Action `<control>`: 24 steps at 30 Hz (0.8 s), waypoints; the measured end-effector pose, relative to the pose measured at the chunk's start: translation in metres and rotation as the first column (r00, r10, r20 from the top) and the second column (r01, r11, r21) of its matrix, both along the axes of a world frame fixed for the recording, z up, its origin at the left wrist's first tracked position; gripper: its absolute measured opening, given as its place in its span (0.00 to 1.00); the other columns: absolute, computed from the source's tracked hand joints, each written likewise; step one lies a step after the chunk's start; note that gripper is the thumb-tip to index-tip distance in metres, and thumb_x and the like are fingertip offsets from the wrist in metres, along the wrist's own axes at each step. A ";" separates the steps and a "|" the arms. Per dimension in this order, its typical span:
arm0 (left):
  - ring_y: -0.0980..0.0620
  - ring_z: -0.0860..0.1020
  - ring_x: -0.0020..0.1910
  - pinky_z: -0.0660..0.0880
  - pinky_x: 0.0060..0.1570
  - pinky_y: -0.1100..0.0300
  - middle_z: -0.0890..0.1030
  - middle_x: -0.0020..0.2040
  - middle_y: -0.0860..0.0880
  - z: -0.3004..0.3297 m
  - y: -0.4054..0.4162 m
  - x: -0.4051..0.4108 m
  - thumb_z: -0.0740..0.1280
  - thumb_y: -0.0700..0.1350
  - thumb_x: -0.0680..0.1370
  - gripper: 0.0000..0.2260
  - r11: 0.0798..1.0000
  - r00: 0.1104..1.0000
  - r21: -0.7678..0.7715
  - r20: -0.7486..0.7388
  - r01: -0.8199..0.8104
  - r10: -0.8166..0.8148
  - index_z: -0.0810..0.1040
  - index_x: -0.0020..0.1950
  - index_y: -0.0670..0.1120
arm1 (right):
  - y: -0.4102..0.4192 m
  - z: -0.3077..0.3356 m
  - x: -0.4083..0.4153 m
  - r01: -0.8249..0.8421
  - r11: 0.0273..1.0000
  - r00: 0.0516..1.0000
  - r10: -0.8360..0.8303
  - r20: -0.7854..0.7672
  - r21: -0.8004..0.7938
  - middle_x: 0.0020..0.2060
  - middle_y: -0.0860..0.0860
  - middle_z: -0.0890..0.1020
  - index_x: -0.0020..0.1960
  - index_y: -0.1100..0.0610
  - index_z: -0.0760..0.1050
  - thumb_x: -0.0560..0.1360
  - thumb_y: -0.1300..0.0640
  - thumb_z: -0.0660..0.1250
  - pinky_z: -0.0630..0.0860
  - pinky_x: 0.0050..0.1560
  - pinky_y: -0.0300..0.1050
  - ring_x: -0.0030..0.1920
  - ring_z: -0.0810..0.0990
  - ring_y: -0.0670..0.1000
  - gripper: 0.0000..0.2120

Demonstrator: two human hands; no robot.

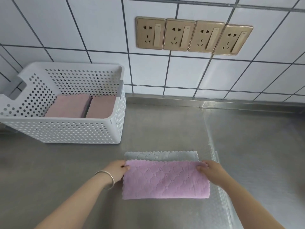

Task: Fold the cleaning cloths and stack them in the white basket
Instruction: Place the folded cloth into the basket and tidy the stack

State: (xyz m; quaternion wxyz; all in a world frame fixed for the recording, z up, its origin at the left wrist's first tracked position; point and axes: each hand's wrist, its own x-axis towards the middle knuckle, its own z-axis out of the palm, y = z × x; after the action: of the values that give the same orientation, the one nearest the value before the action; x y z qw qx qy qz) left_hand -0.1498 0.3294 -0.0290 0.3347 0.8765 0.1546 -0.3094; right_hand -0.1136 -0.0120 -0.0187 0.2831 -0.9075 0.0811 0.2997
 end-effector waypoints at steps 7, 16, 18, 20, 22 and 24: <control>0.43 0.76 0.57 0.70 0.54 0.57 0.79 0.60 0.43 -0.019 -0.009 0.024 0.56 0.47 0.80 0.15 0.975 0.989 0.178 0.087 -0.135 0.121 0.77 0.60 0.44 | 0.018 -0.020 0.024 -0.030 0.978 0.991 0.057 0.125 -0.208 0.49 0.56 0.81 0.53 0.53 0.74 0.79 0.52 0.57 0.69 0.43 0.44 0.50 0.78 0.57 0.09; 0.42 0.75 0.58 0.71 0.55 0.56 0.78 0.62 0.44 -0.029 -0.010 0.023 0.55 0.48 0.80 0.15 0.947 0.978 0.260 0.133 -0.189 0.159 0.75 0.61 0.47 | 0.023 -0.035 0.028 -0.012 0.960 0.965 0.085 0.248 -0.281 0.45 0.56 0.82 0.54 0.53 0.74 0.79 0.51 0.57 0.66 0.37 0.43 0.44 0.79 0.58 0.10; 0.42 0.76 0.57 0.71 0.55 0.56 0.78 0.60 0.44 -0.032 -0.009 0.024 0.55 0.50 0.80 0.15 0.947 0.979 0.263 0.134 -0.183 0.153 0.76 0.60 0.47 | 0.024 -0.038 0.028 -0.008 0.953 0.962 0.090 0.257 -0.304 0.45 0.55 0.82 0.55 0.54 0.73 0.79 0.51 0.57 0.67 0.36 0.43 0.41 0.78 0.57 0.11; 0.42 0.76 0.56 0.72 0.53 0.56 0.79 0.58 0.43 -0.033 -0.009 0.025 0.55 0.51 0.80 0.15 0.941 0.981 0.284 0.120 -0.182 0.154 0.77 0.57 0.46 | 0.025 -0.041 0.028 0.035 0.941 0.965 0.055 0.255 -0.335 0.45 0.55 0.82 0.59 0.55 0.70 0.78 0.49 0.58 0.68 0.37 0.42 0.40 0.77 0.55 0.13; 0.42 0.77 0.52 0.72 0.48 0.56 0.81 0.53 0.43 -0.033 -0.010 0.023 0.57 0.53 0.79 0.13 0.920 0.977 0.334 0.124 -0.204 0.171 0.76 0.51 0.47 | 0.025 -0.041 0.024 0.147 0.942 0.963 -0.067 0.260 -0.302 0.49 0.56 0.80 0.62 0.56 0.66 0.78 0.49 0.60 0.68 0.40 0.43 0.46 0.78 0.57 0.16; 0.42 0.78 0.47 0.72 0.45 0.55 0.80 0.48 0.44 -0.033 -0.010 0.017 0.62 0.54 0.76 0.10 0.876 0.943 0.367 0.229 -0.313 0.241 0.73 0.45 0.48 | 0.026 -0.040 0.018 0.293 0.926 0.916 -0.200 0.347 -0.239 0.57 0.58 0.76 0.64 0.58 0.65 0.76 0.52 0.63 0.70 0.47 0.47 0.55 0.76 0.59 0.20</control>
State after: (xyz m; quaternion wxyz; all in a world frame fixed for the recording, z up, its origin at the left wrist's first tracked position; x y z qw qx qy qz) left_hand -0.1329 0.3194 -0.0618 0.2025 0.9186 0.3084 -0.1414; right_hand -0.0958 0.0144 -0.0592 0.1942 -0.9571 0.1919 0.0969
